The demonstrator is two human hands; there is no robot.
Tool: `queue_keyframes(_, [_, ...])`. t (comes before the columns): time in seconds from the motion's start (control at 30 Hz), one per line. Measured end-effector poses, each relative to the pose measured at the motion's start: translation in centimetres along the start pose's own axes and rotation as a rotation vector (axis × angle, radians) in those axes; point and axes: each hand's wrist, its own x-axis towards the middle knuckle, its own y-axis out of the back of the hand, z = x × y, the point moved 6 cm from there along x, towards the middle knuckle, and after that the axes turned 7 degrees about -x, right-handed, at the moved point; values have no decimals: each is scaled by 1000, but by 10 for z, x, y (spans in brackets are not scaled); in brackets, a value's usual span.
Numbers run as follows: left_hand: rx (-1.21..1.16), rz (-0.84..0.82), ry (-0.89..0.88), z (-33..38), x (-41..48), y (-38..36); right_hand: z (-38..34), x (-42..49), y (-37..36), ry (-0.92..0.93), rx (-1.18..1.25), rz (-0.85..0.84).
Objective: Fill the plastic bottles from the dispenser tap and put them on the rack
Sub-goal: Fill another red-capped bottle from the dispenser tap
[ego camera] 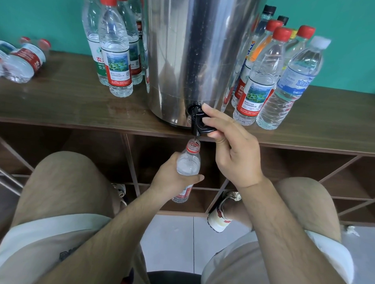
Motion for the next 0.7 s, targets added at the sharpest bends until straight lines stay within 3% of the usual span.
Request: queue_keyframes(0.7, [19, 8, -11, 4, -1, 0, -1, 0, -1, -5, -3, 10])
